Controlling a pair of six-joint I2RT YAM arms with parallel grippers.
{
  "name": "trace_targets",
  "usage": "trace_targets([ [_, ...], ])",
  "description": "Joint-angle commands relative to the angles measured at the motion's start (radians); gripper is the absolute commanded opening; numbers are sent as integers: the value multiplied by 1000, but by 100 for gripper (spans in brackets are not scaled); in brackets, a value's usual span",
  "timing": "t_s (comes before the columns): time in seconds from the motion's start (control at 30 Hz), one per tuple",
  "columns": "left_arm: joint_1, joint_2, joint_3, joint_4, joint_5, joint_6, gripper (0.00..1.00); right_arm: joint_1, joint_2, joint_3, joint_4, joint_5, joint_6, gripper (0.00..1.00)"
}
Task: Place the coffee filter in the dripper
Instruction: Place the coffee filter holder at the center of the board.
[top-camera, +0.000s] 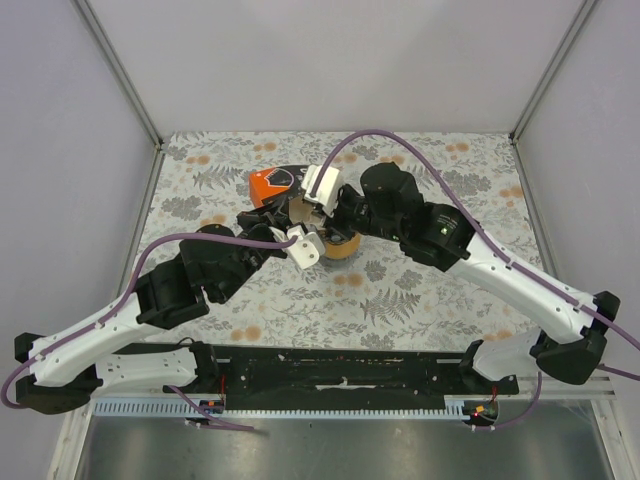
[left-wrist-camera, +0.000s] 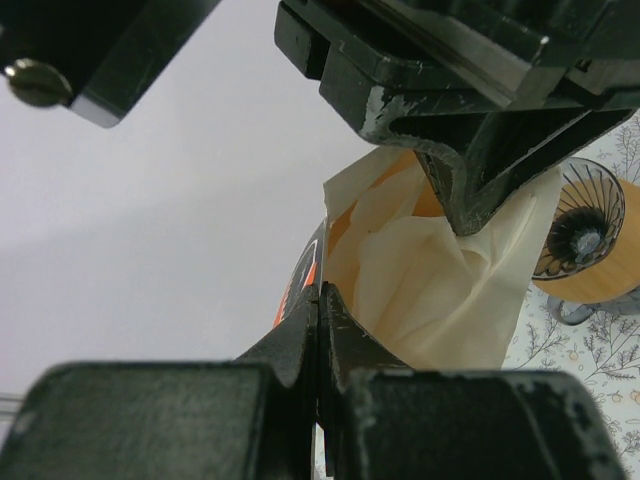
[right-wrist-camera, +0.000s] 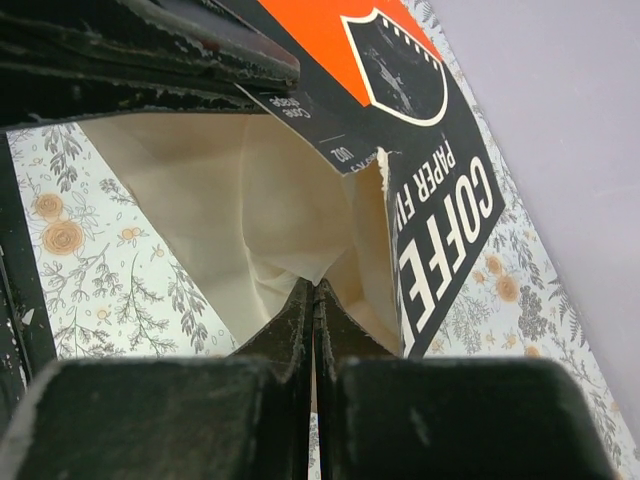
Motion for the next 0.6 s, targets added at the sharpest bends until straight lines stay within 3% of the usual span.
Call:
trace_targets([
  [0.0,-5,-10,3,48,-12,-11,2,-3,-55,27,-16,-47,10,0],
  [0.27,-2,20,29,9,-39,-31,2,-3,-152,-5,-42,-186,13,0],
  [0.57,-2,33,52,-12,-34,-60,2,-17,-196,-11,-44,-160,17,0],
])
